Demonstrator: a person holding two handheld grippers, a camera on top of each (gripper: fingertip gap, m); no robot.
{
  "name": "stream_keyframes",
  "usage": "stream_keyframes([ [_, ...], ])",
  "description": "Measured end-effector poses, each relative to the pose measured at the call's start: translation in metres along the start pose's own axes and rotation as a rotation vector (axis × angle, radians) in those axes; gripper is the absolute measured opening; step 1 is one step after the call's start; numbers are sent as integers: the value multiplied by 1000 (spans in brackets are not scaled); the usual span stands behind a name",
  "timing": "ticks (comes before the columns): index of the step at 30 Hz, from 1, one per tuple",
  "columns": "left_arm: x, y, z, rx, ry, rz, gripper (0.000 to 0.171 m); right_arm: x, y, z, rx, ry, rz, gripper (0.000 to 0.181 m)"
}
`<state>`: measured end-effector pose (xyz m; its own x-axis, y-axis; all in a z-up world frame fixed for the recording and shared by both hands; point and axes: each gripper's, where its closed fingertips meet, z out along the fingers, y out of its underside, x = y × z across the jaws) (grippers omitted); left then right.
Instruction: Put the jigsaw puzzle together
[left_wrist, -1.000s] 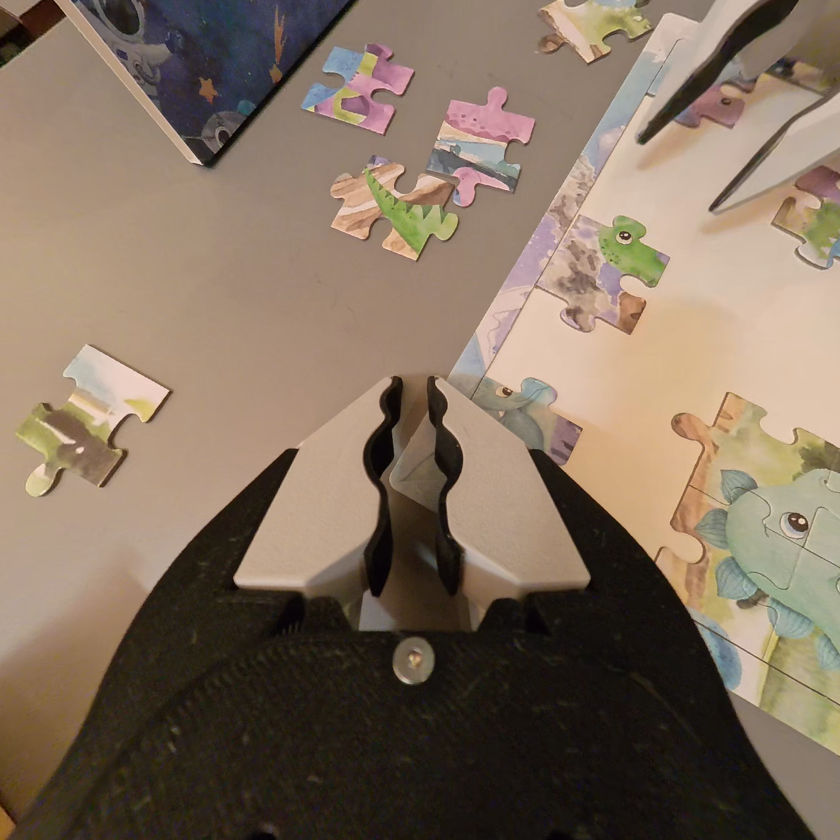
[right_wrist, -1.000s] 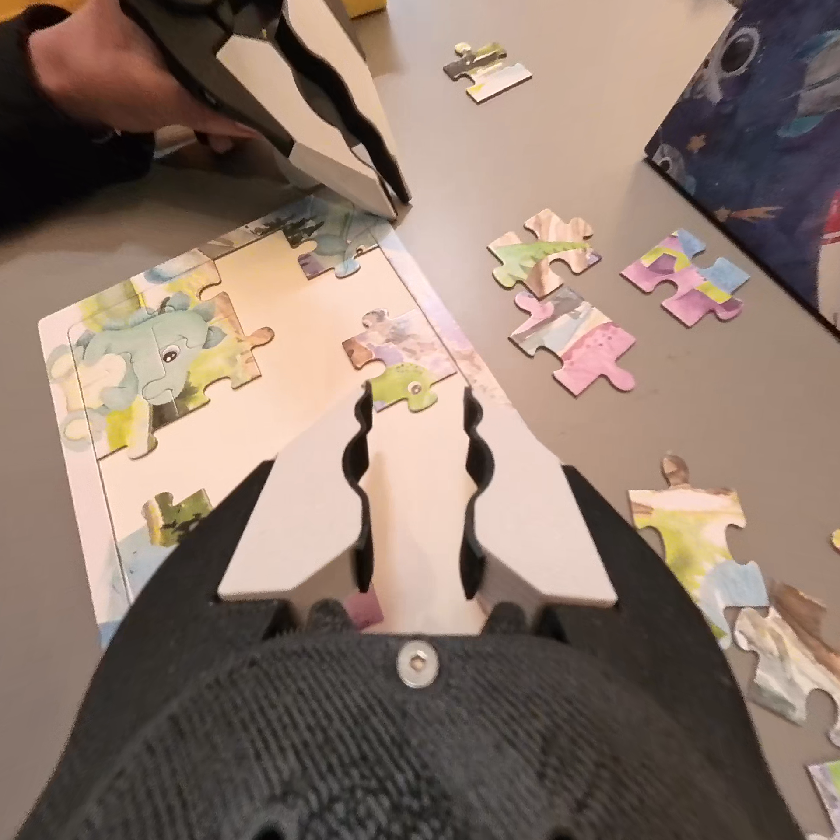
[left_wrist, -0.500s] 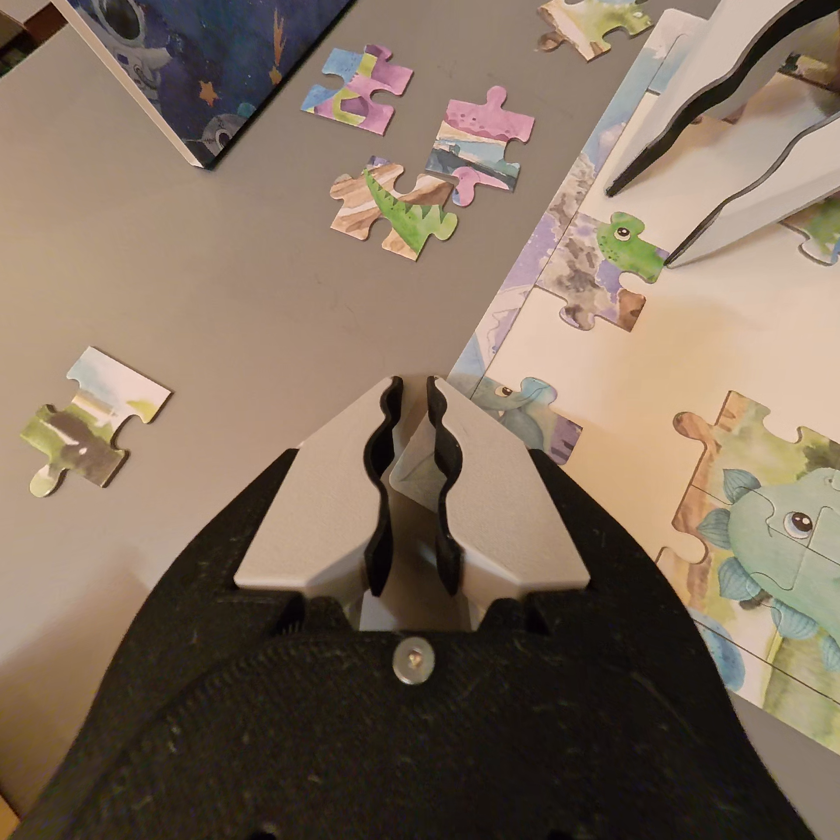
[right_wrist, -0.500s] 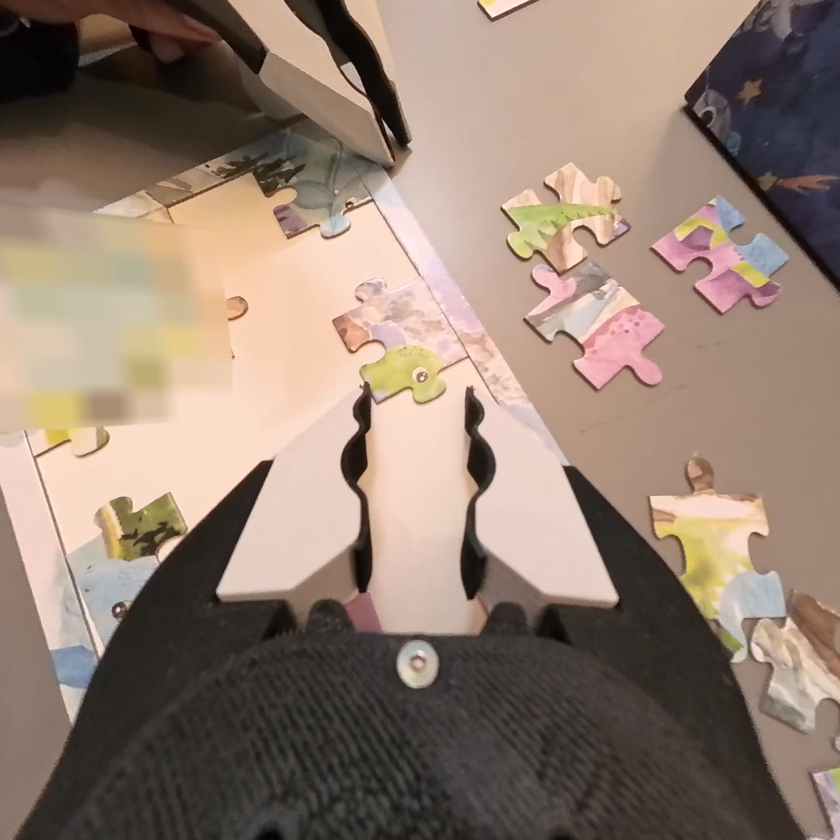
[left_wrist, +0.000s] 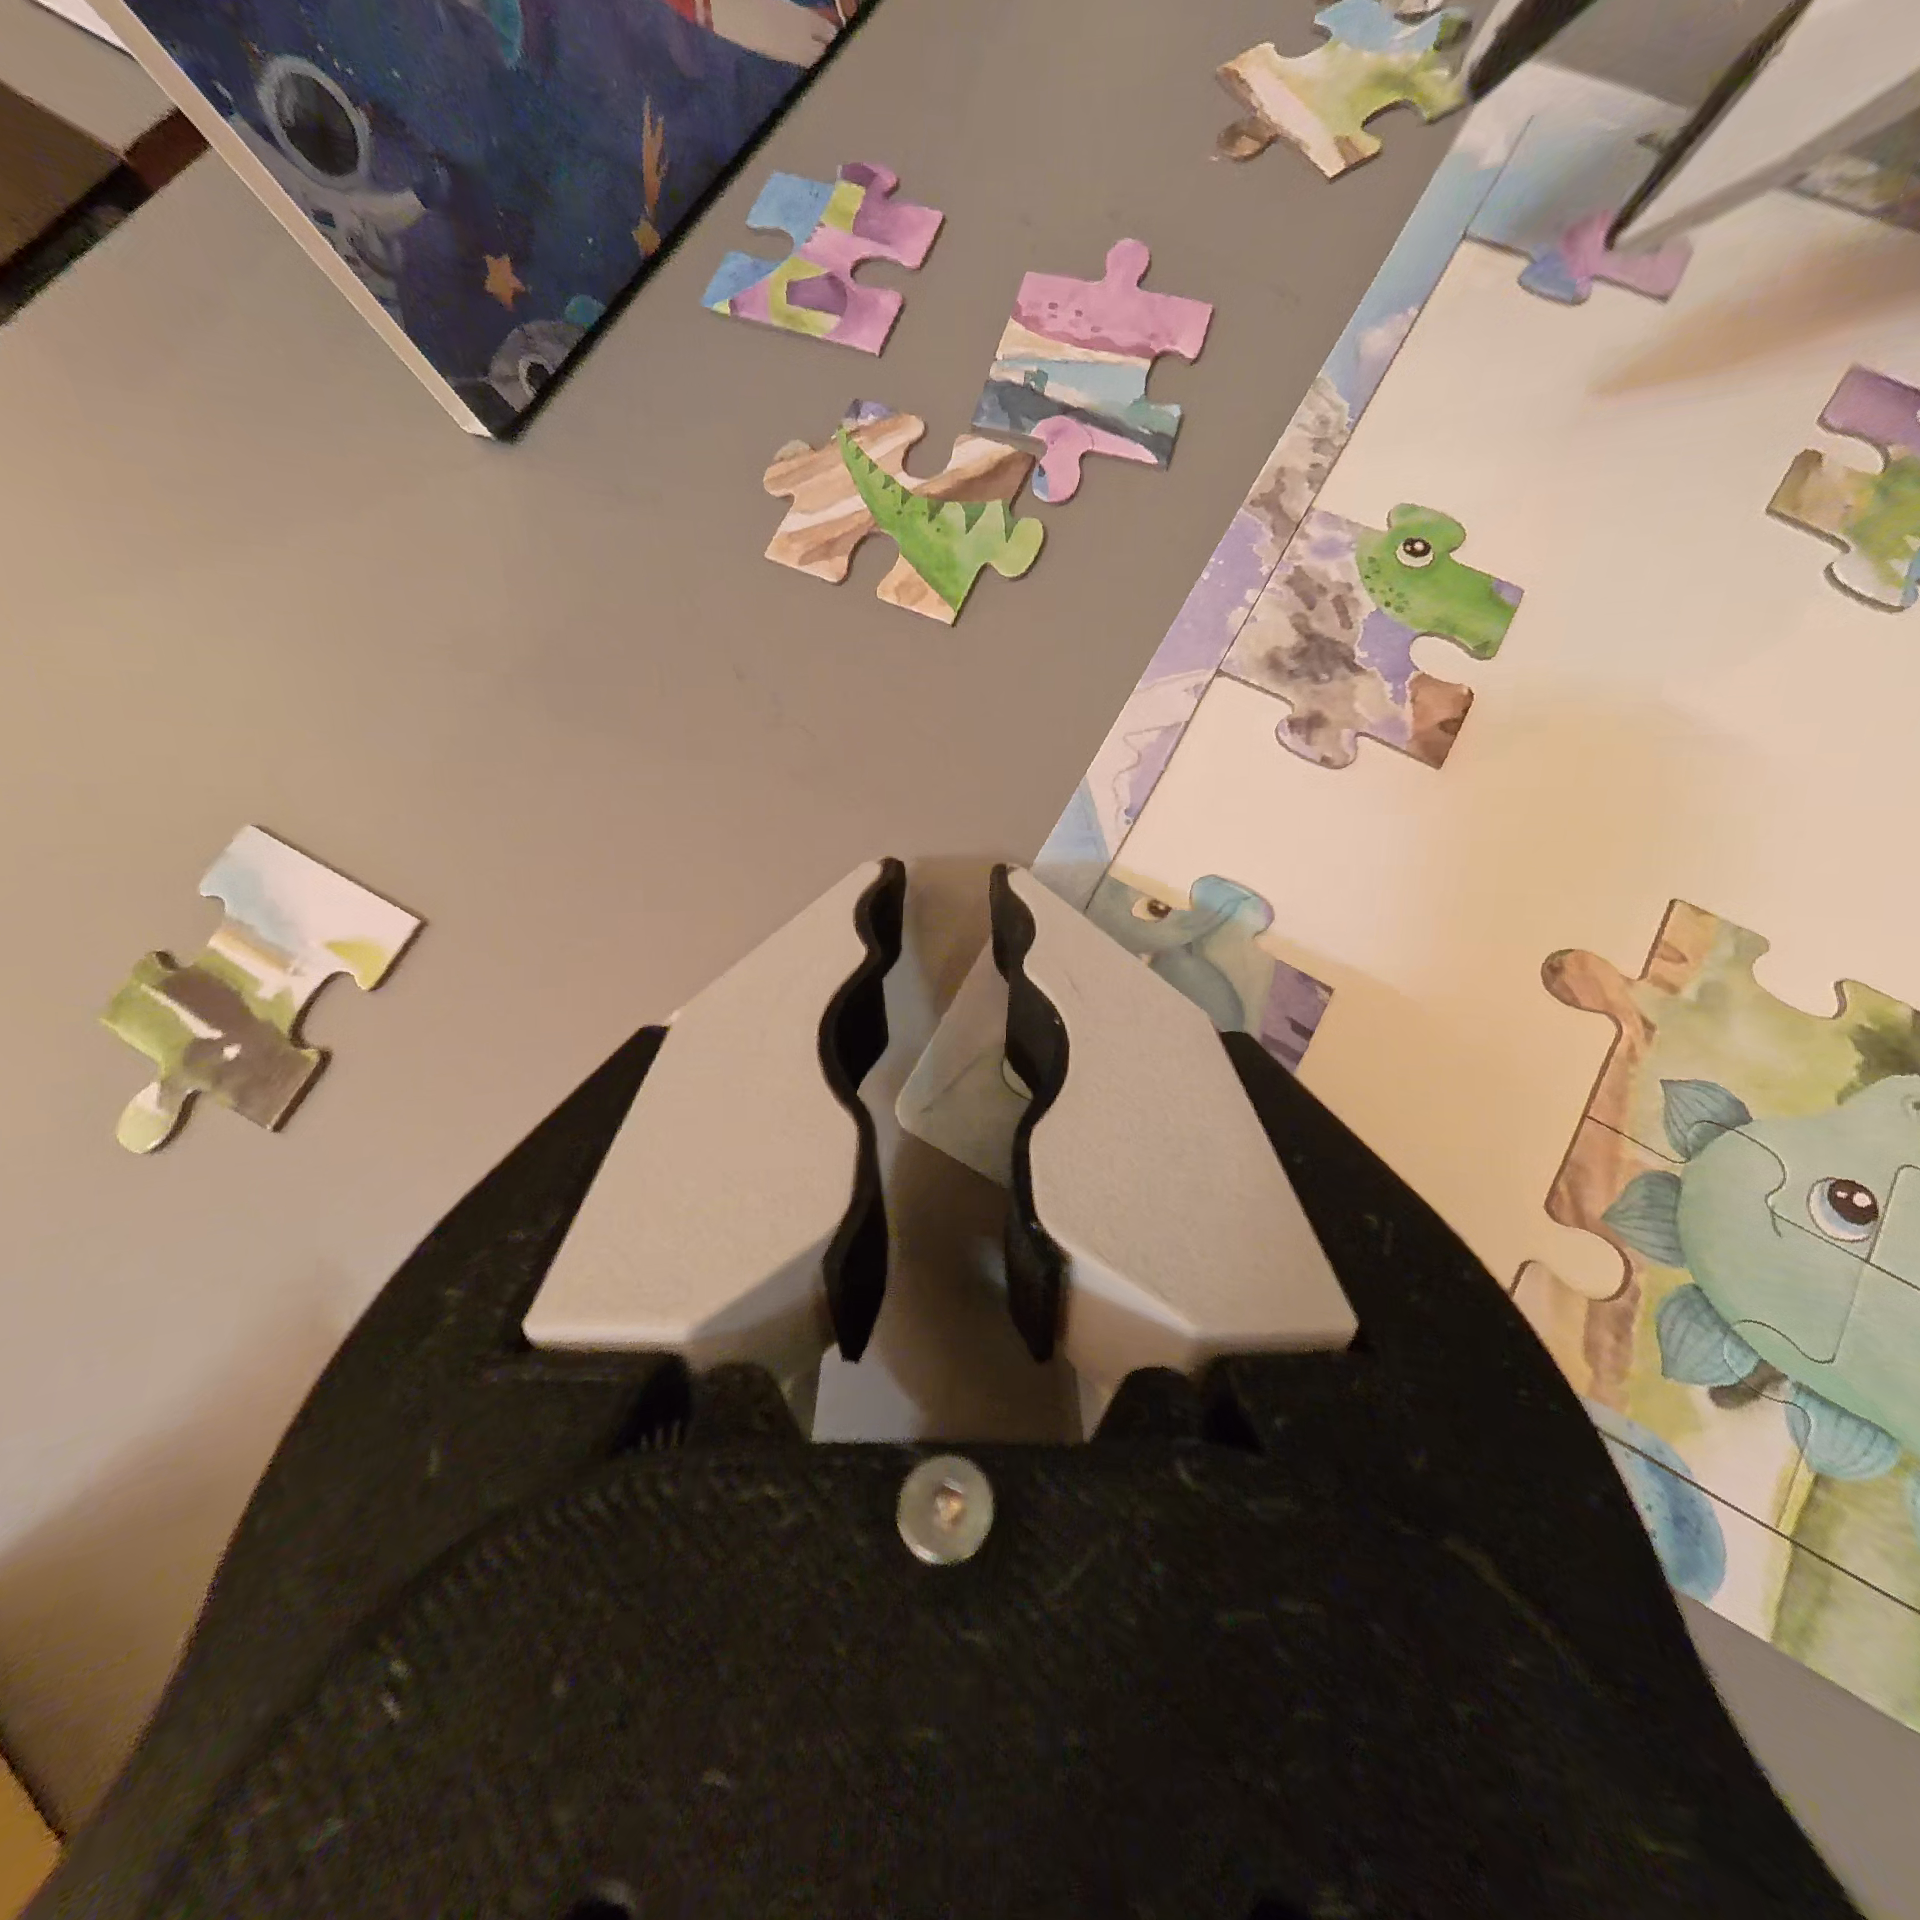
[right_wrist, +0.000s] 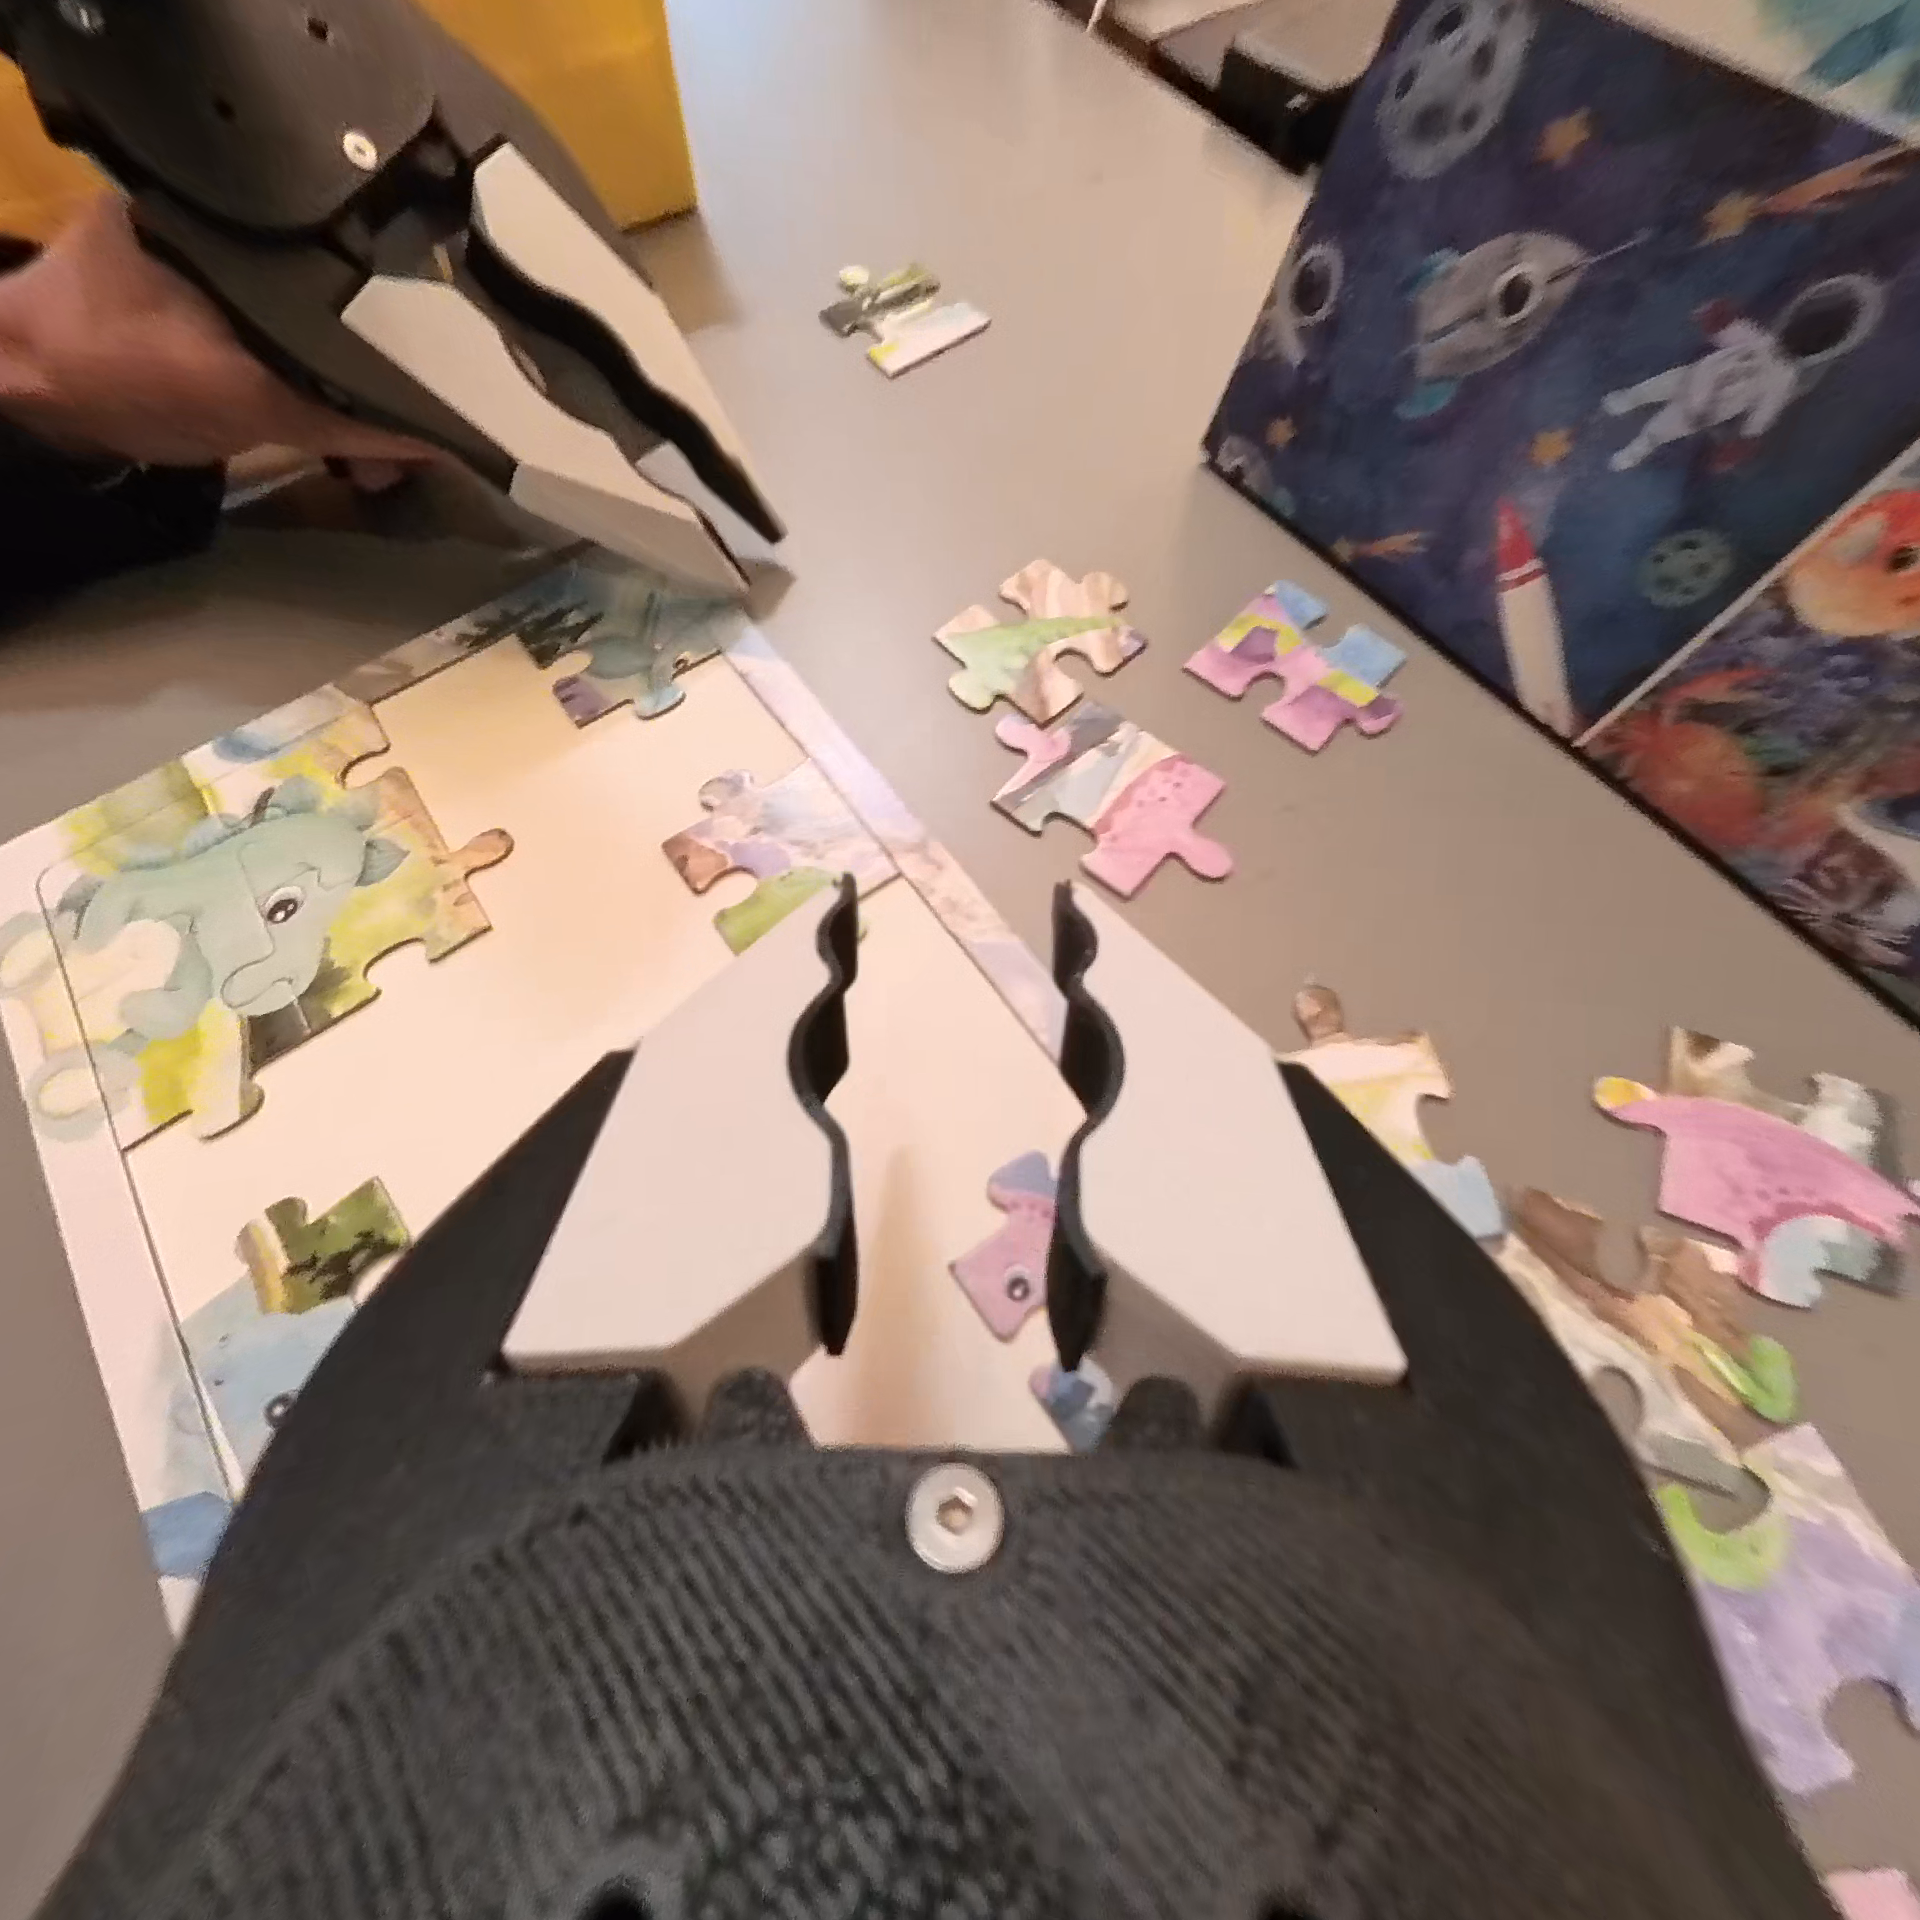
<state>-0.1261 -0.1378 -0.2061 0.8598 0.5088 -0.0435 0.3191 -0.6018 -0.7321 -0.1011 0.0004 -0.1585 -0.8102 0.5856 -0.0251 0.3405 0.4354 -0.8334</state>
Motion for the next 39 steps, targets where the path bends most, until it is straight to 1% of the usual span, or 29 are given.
stream_keyframes([
  [3, -5, -12, 3, 47, 1, -12, 17, 10, -10, -10, 70, 31, 29, 34],
  [6, 2, -33, 15, 88, 86, -47, 26, 18, -15, -18, 120, 34, 66, 34],
  [8, 3, -38, 29, 52, 101, -28, 30, 21, -16, -22, 143, 28, 89, 33],
  [11, -7, -36, 48, -35, 56, 32, 38, 25, -14, -23, 155, 23, 113, 33],
  [17, -3, -42, 52, -28, 136, -6, 30, 27, -6, -19, 131, 20, 116, 33],
  [19, -1, -42, 52, -28, 148, 4, 25, 26, -3, -16, 118, 19, 114, 32],
  [20, 1, -41, 52, -29, 151, 14, 19, 26, -2, -14, 111, 19, 113, 32],
  [25, 0, -42, 51, -24, 125, 36, 17, 26, 3, -9, 86, 23, 105, 33],
  [26, -1, -42, 50, -16, 118, 34, 13, 26, 3, -9, 86, 23, 103, 33],
  [27, 0, -44, 48, 1, 122, 35, 0, 25, 3, -10, 85, 25, 100, 33],
  [30, -3, -51, 42, 61, 121, 9, 0, 25, 1, -12, 89, 38, 83, 33],
  [33, -6, -52, 40, 74, 136, -35, 0, 25, -1, -14, 96, 43, 77, 32],
  [35, -12, -52, 39, 83, 110, -58, 0, 26, -2, -15, 99, 45, 75, 32],
  [36, -15, -53, 39, 87, 86, -67, 6, 26, -2, -15, 100, 45, 75, 32],
  [39, -21, -53, 41, 82, 30, -94, 37, 25, -3, -16, 102, 45, 72, 32],
])
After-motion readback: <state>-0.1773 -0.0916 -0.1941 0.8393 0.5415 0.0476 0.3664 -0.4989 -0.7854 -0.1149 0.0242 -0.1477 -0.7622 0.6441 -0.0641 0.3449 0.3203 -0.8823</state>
